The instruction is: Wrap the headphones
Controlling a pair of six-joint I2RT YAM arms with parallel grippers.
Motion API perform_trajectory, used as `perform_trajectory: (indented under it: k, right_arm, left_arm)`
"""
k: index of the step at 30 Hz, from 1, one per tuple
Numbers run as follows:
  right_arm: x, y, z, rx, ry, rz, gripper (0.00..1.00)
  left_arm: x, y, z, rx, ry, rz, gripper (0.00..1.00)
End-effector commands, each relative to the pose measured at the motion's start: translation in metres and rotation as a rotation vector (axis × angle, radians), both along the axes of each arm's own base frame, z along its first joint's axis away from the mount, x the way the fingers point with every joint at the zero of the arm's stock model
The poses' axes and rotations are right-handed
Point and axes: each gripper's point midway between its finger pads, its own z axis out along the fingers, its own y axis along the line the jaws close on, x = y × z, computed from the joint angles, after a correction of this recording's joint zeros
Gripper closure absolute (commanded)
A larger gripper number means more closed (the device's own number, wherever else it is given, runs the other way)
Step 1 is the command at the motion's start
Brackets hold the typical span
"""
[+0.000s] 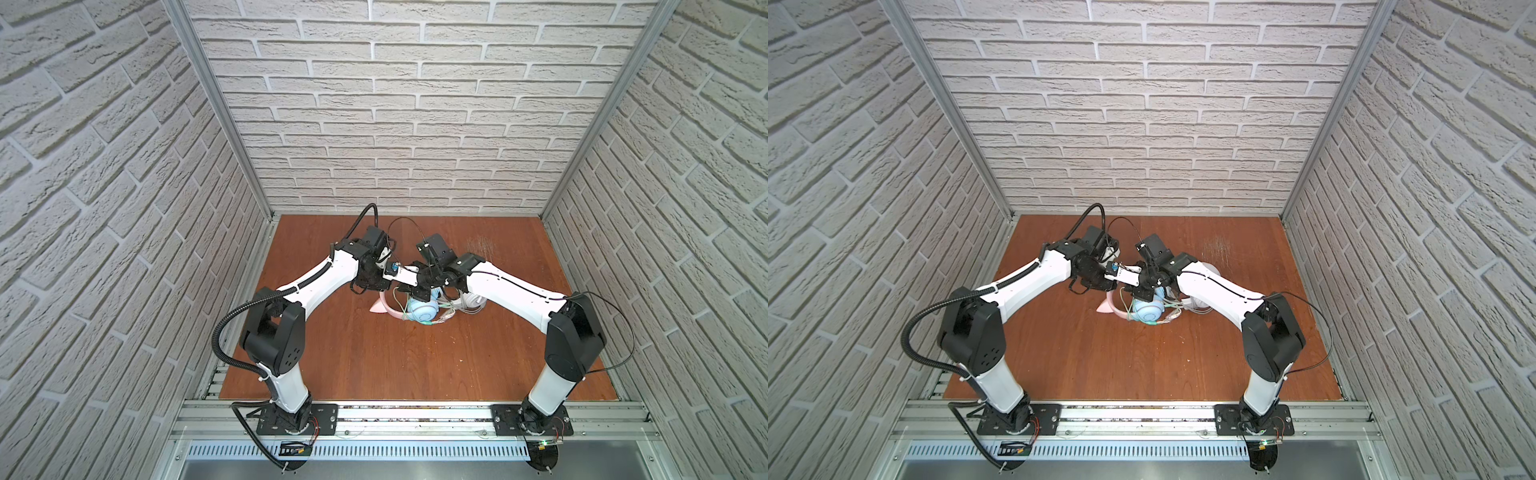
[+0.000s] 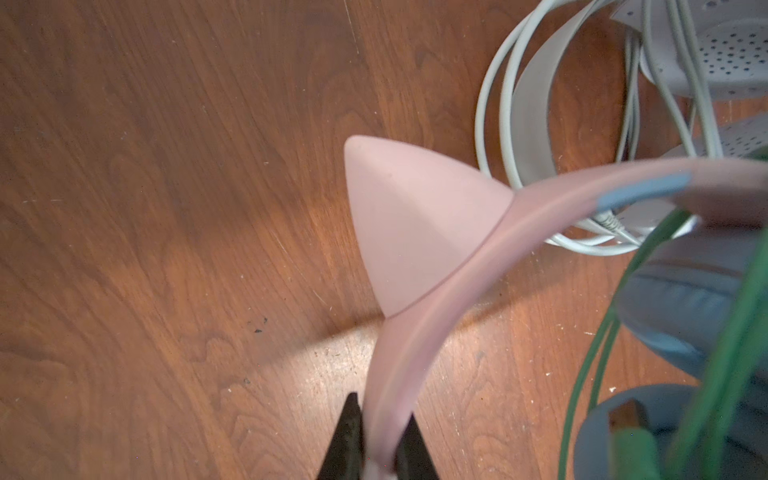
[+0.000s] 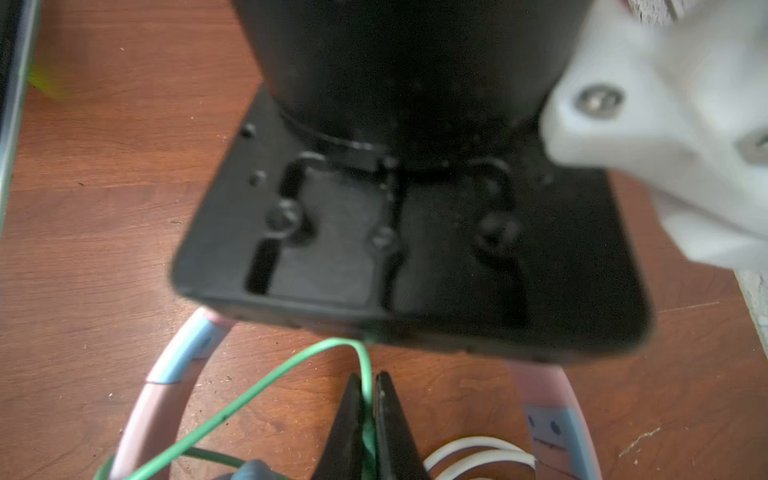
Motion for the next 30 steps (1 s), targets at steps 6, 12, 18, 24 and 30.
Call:
perform_trajectory:
  k: [6, 12, 18, 24, 30]
  right_arm:
    - [0.002, -0.014, -0.015, -0.07, 0.054, -0.071, 0.72]
    - [0.003, -0.012, -0.001, -0.032, 0.03, -0.078, 0.56]
    - [0.005, -0.013, 0.008, -0.02, 0.011, -0.096, 0.35]
    - [0.008, -0.012, 0.024, 0.031, -0.005, -0.148, 0.0]
    - [0.012, -0.015, 0.04, 0.085, -0.029, -0.203, 0.0]
  left_arm:
    - [-0.008, 0.003, 0.023, -0.054, -0.007, 0.01, 1.0]
    - [-0.008, 0.009, 0.018, -0.048, 0.019, 0.033, 1.0]
    - [-0.007, 0.01, 0.015, -0.043, 0.037, 0.036, 1.0]
    - [-0.009, 0.011, 0.01, -0.037, 0.059, 0.038, 1.0]
    - [-0.008, 0.012, 0.004, -0.047, 0.079, 0.052, 1.0]
